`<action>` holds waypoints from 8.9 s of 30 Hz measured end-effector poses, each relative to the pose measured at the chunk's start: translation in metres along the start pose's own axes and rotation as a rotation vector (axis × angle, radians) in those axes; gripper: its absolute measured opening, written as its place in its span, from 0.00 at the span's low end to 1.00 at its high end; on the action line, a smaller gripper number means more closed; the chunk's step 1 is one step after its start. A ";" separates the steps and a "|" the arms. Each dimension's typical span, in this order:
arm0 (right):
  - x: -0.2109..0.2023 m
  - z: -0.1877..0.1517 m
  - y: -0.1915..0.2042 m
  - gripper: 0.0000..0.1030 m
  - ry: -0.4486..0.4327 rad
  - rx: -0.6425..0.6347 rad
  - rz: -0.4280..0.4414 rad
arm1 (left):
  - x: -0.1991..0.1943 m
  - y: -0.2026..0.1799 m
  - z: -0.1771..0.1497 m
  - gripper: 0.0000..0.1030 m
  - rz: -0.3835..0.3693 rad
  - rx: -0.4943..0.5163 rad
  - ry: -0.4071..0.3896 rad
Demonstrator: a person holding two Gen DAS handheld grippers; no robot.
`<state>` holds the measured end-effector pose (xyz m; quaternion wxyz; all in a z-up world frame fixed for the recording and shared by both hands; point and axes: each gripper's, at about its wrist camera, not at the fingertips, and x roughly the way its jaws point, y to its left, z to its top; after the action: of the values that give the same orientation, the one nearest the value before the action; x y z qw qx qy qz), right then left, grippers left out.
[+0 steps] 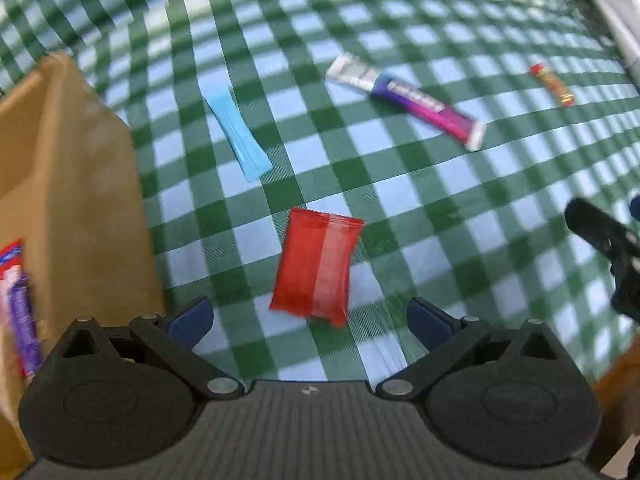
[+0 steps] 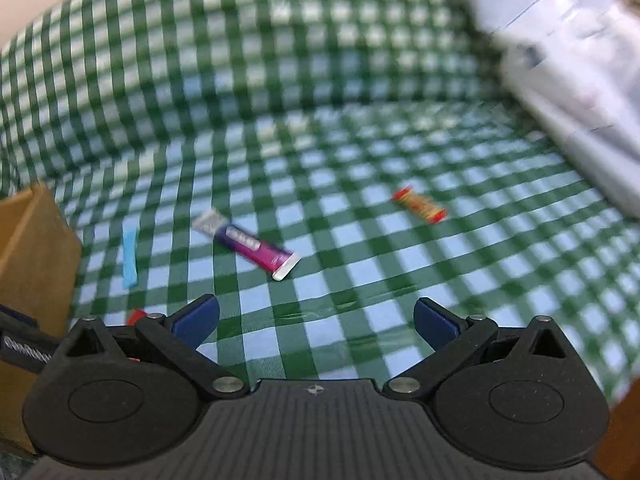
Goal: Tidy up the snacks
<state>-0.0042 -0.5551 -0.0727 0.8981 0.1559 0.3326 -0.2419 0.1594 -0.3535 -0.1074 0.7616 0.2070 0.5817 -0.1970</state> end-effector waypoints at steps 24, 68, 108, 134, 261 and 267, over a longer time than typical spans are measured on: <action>0.175 0.039 0.047 0.26 0.013 -0.270 0.142 | 0.024 0.029 0.018 0.44 -0.099 -0.082 -0.052; -0.321 -0.165 0.273 0.19 -0.248 -0.331 0.492 | -0.276 0.213 -0.377 0.44 0.017 -0.305 -0.586; -0.313 -0.165 0.282 0.19 -0.219 -0.297 0.428 | -0.263 0.209 -0.355 0.45 -0.061 -0.255 -0.500; -0.213 -0.096 0.278 0.19 -0.181 -0.212 0.371 | -0.239 0.246 -0.226 0.45 -0.008 -0.248 -0.523; -0.276 -0.109 0.171 0.99 -0.361 -0.076 0.078 | -0.258 0.124 -0.228 1.00 0.102 -0.085 -0.456; -0.221 -0.057 0.060 0.99 -0.370 0.036 -0.100 | -0.216 0.074 -0.120 1.00 -0.058 -0.117 -0.386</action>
<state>-0.1480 -0.4067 0.0415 0.9279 0.1080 0.1646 -0.3165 0.0494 -0.2132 0.0798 0.8636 0.1041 0.4412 -0.2208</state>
